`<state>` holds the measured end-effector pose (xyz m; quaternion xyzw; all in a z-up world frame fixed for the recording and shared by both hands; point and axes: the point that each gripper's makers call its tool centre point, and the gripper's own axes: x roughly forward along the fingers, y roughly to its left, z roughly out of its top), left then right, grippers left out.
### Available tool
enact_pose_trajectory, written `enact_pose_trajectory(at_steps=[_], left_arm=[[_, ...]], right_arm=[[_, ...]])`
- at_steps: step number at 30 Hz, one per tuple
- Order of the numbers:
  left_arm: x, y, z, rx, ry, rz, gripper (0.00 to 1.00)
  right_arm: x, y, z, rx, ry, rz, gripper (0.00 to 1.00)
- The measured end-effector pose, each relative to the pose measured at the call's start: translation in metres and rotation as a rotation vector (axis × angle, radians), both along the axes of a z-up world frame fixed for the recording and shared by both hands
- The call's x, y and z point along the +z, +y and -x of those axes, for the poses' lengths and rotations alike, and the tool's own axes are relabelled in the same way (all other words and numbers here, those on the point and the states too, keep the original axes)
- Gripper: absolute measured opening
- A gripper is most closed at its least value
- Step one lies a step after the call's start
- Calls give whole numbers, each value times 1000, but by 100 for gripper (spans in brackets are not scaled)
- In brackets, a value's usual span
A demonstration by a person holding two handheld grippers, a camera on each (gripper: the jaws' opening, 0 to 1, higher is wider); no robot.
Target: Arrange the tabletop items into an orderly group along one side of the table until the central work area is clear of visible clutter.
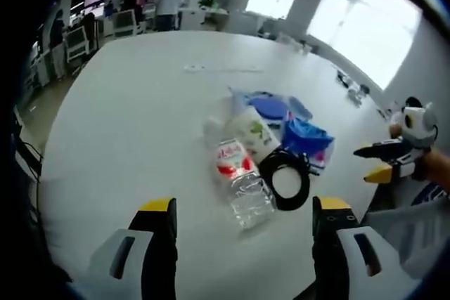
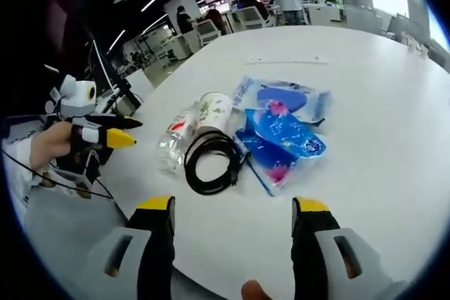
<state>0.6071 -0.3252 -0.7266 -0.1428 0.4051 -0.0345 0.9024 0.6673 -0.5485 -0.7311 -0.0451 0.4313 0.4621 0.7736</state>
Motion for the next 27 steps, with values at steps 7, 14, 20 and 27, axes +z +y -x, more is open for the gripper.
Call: enact_pose_trajectory(at_steps=[7, 14, 20, 27], left_arm=[[-5, -6, -5, -1, 14, 7, 75], [-8, -12, -8, -1, 24, 15, 74], [-11, -15, -9, 5, 32, 24, 74], [-17, -19, -12, -16, 46, 14, 73]], right_arm=[[2, -1, 1, -8, 6, -5, 64], [0, -2, 0, -12, 9, -9, 64], [-1, -2, -2, -15, 11, -15, 64], [-1, -4, -1, -15, 9, -10, 64]])
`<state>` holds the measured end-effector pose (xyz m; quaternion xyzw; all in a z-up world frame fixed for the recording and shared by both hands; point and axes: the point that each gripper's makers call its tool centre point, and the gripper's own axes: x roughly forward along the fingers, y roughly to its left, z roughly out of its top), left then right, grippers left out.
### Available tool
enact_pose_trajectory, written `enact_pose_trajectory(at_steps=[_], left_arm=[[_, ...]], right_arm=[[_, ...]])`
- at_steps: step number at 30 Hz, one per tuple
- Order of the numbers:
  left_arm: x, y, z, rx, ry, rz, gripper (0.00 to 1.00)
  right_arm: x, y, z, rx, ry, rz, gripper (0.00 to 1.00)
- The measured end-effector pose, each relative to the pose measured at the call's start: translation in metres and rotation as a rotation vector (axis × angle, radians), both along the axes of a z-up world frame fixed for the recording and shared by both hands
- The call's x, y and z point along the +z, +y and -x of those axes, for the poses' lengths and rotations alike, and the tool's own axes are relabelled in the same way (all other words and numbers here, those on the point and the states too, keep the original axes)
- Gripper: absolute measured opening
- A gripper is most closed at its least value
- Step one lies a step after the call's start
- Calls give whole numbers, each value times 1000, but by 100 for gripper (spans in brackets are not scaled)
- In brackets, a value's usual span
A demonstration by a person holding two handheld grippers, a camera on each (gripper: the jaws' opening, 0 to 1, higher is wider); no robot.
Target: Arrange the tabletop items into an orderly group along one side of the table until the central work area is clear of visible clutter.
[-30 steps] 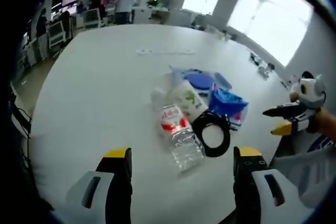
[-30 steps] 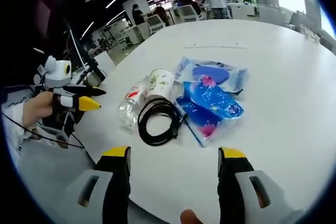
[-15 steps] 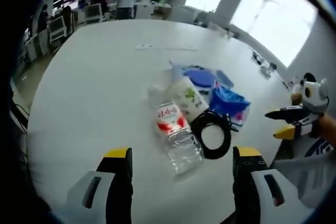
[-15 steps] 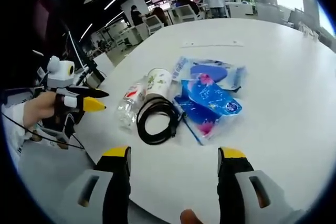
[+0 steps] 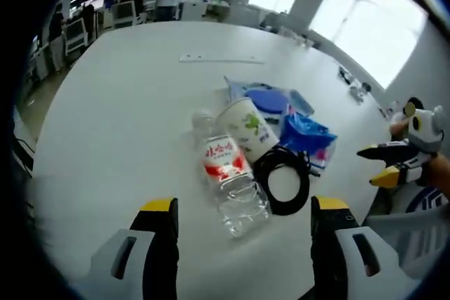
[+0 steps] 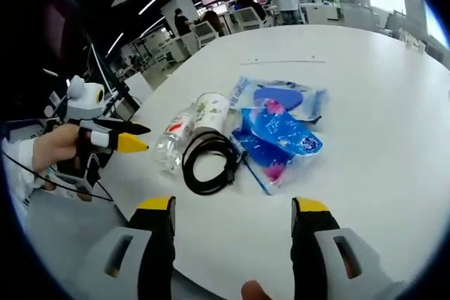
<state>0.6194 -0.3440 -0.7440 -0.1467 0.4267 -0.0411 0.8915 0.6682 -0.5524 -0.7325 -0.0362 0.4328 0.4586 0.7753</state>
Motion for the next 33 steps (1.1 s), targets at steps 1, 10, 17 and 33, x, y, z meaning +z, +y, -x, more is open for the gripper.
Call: enact_pose_trajectory(at_steps=[1, 10, 17, 33], left_arm=[[0, 0, 0, -1, 2, 0, 73], [-5, -4, -4, 7, 16, 19, 72], [-8, -6, -8, 15, 21, 31, 71], [-19, -16, -16, 44, 42, 66, 70]], right_arm=[[0, -1, 1, 1, -1, 3, 64], [-1, -1, -2, -2, 0, 0, 64], [-2, 2, -1, 12, -1, 0, 64], [2, 4, 8, 16, 15, -28, 64]])
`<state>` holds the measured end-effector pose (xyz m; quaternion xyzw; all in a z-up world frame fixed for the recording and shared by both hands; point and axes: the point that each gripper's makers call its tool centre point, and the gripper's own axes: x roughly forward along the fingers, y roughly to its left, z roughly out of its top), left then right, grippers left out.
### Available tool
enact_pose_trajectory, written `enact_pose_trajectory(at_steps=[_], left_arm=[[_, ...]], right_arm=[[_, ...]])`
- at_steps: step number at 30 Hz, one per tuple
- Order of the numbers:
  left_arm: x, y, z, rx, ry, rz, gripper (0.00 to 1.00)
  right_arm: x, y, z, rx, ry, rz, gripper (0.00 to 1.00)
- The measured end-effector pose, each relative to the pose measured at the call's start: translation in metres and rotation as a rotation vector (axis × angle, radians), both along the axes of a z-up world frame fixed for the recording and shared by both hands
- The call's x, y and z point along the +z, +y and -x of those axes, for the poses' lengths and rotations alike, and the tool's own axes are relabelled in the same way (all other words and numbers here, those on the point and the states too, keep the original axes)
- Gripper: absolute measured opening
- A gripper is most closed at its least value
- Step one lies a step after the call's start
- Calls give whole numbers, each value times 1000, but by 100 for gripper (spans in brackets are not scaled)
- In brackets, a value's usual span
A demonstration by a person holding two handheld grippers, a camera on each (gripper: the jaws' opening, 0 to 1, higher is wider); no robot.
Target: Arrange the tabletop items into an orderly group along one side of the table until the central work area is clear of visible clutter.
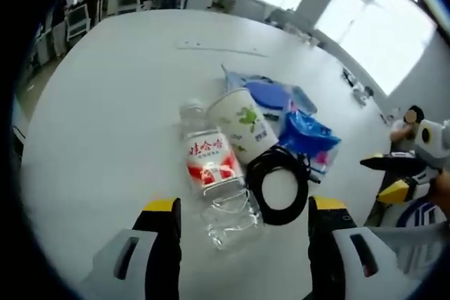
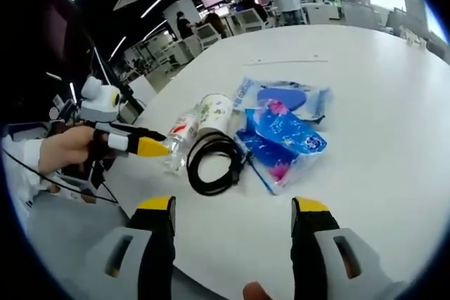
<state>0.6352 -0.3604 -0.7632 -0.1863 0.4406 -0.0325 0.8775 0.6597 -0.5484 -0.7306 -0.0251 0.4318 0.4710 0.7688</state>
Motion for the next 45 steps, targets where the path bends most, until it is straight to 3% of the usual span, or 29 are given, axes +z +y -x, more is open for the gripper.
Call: enact_pose_trajectory(at_steps=[27, 38, 45], left_arm=[[-20, -5, -8, 90, 45, 67, 68], [-30, -2, -7, 128, 71, 52, 66], [-32, 4, -9, 131, 67, 4, 60]], right_arm=[[1, -3, 4, -6, 12, -1, 64], [0, -4, 2, -12, 11, -2, 64], [-2, -4, 2, -9, 15, 1, 64]])
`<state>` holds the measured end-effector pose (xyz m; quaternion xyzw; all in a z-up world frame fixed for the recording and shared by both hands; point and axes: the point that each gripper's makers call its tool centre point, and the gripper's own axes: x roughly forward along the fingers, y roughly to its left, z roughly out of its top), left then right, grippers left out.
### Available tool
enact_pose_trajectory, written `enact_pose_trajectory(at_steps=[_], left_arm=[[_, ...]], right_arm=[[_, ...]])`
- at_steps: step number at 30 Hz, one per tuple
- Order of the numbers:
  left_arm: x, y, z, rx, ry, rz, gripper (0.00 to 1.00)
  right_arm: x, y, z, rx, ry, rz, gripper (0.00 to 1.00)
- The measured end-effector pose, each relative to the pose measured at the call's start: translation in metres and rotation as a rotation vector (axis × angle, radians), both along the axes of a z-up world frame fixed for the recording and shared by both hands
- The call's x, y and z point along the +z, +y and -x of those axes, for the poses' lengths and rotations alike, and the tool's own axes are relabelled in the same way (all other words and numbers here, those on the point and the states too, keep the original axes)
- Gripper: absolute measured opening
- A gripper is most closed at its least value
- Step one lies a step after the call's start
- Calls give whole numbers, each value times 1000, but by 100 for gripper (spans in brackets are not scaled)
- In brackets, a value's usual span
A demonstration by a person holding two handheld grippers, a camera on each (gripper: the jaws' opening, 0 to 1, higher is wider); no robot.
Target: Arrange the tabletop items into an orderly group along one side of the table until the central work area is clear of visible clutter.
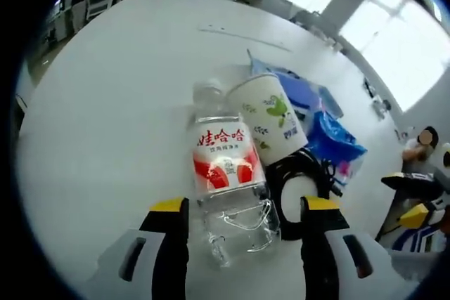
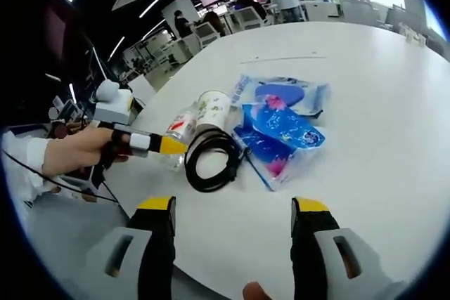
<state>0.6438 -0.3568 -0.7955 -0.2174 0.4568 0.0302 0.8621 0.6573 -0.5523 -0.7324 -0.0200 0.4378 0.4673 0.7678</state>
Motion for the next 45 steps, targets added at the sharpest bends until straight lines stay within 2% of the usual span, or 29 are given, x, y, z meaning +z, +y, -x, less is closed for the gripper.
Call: enact_pose_trajectory(at_steps=[6, 8, 9, 10, 13, 18, 23, 26, 34, 36, 41, 45], left_arm=[[-2, 6, 0, 29, 1, -21, 54], [-4, 8, 2, 29, 9, -23, 45], [-3, 7, 2, 29, 6, -7, 43], [-3, 5, 2, 70, 15, 17, 42], [-4, 6, 1, 60, 14, 1, 41], [-5, 8, 1, 92, -5, 45, 39], [-4, 10, 2, 107, -21, 40, 38], [-2, 12, 1, 140, -45, 70, 37], [6, 12, 4, 211, -60, 150, 36], [9, 14, 3, 269, -73, 201, 36], [13, 18, 8, 267, -77, 195, 36], [20, 23, 9, 295, -99, 220, 36]], right_arm=[[-2, 1, 1, 5, 4, 3, 64], [-2, 1, 1, 6, 5, 3, 64], [-2, 1, 1, 6, 5, 4, 64], [-2, 1, 1, 6, 5, 5, 64], [-3, 0, 1, 3, 6, 6, 64], [-3, 1, 1, 5, 6, 8, 63], [-3, 1, 2, 9, 6, 10, 63], [-2, 2, 2, 8, 4, 6, 64], [11, 12, 0, -14, 6, -64, 64], [13, 16, 1, -17, 16, -82, 64], [15, 24, 3, -18, 19, -101, 64], [20, 35, 8, -28, 65, -147, 65]])
